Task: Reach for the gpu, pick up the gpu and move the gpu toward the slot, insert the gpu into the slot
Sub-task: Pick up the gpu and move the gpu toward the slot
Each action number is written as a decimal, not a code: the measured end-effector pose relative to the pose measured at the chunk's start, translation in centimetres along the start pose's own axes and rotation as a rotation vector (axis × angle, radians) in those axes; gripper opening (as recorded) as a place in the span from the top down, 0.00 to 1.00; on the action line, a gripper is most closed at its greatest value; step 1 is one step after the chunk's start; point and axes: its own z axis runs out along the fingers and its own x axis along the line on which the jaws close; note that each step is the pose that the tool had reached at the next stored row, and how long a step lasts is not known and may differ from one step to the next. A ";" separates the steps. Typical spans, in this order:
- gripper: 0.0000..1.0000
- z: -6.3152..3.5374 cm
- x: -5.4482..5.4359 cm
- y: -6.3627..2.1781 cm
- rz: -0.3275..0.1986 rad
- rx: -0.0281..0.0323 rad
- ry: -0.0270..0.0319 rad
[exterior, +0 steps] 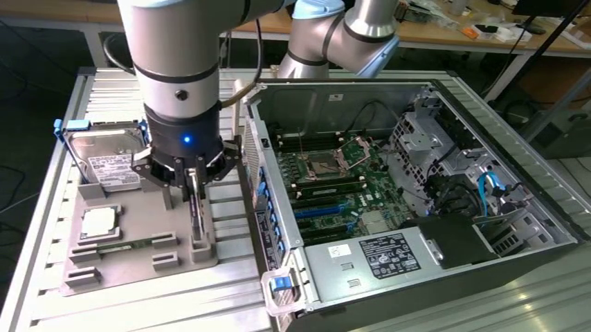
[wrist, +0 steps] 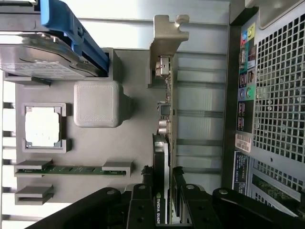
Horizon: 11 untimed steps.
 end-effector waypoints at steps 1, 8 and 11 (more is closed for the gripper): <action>0.73 -0.39 0.0 0.01 0.000 0.0005 -0.0005; 0.73 -3.19 0.0 0.09 0.000 0.0108 -0.0049; 0.73 -4.14 0.0 0.10 0.000 0.0147 -0.0070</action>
